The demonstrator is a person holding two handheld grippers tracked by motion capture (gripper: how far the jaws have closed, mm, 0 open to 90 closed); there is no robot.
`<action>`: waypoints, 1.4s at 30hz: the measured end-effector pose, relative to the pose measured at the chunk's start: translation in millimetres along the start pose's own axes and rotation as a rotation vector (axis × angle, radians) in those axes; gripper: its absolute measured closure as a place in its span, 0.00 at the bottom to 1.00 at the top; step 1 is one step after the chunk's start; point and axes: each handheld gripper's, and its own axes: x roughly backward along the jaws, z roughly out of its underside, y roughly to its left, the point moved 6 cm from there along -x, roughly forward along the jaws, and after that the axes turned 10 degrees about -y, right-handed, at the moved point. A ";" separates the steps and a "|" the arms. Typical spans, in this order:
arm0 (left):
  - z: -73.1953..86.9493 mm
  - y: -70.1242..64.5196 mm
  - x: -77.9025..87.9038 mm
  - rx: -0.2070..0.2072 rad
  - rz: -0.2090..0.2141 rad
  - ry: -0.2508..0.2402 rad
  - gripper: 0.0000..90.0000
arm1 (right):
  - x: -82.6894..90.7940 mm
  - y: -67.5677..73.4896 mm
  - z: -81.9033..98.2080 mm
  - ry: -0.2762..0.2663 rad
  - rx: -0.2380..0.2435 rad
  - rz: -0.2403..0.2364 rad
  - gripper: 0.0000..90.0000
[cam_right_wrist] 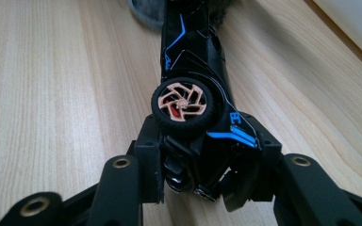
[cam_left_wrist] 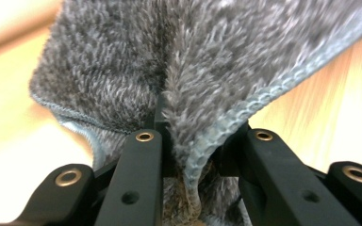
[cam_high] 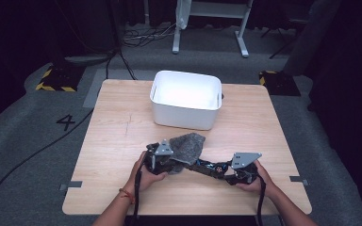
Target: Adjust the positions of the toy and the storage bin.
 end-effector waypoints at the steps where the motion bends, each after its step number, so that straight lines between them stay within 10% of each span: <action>1: 1.8 -0.4 -1.8 -0.002 0.007 0.013 0.85 | 1.0 -0.8 0.9 -0.005 0.000 -0.010 0.65; 9: 4.2 -9.7 -0.6 -0.132 -0.012 0.104 0.84 | 6.7 -2.1 4.0 0.004 0.012 -0.019 0.65; 14: 11.2 -11.0 13.9 -0.143 0.019 0.145 0.84 | 12.9 -4.4 7.1 0.011 0.011 -0.012 0.65; 19: 22.6 -16.2 32.3 -0.091 0.078 0.116 0.82 | 20.5 -11.7 11.5 0.025 0.000 0.025 0.65; 23: 14.9 -16.0 47.5 -0.006 0.088 -0.015 0.49 | 23.7 -17.1 13.7 0.027 -0.011 0.050 0.65; 30: -8.9 -11.6 67.1 0.044 0.027 -0.177 0.22 | 22.3 -18.1 14.6 0.030 -0.013 0.068 0.57; 36: -7.0 2.3 64.7 0.085 -0.029 -0.182 0.21 | 17.9 -18.3 9.7 0.018 -0.043 0.093 0.37; 42: 6.2 6.7 48.5 0.060 -0.034 -0.094 0.41 | 5.1 -19.4 -0.8 0.026 -0.053 0.117 0.32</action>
